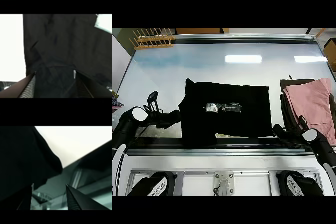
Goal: Fold the clothes and pants, and hang the long-sleeved shirts on hangers.
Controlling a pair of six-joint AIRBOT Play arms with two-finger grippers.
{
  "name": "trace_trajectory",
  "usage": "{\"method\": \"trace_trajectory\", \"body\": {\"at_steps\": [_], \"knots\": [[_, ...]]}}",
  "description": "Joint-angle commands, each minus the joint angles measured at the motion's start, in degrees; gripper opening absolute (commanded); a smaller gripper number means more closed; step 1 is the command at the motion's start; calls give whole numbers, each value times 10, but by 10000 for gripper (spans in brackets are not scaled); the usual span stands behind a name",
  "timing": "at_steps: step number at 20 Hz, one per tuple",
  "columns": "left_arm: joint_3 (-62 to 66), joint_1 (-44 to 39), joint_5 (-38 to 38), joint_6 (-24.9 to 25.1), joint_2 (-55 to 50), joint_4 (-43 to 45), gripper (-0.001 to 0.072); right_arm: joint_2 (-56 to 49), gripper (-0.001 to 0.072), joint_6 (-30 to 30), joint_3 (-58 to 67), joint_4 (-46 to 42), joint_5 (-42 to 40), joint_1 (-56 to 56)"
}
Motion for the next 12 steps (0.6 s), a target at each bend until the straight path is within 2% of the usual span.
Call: {"method": "trace_trajectory", "body": {"at_steps": [1, 10, 11, 12], "knots": [[-16, 0, 6, 0, 14, -8, 497, -10, 437, -9, -24, 33, -103, 40], [-15, 0, 5, 0, 14, -7, 497, -46, 426, -26, -24, 34, -127, 74], [-15, 0, 1, 0, 14, -7, 497, -46, 290, -26, -24, 34, -127, 74], [-15, 1, -14, 2, 14, -6, 497, -46, 83, -26, -24, 34, -127, 74]]}}
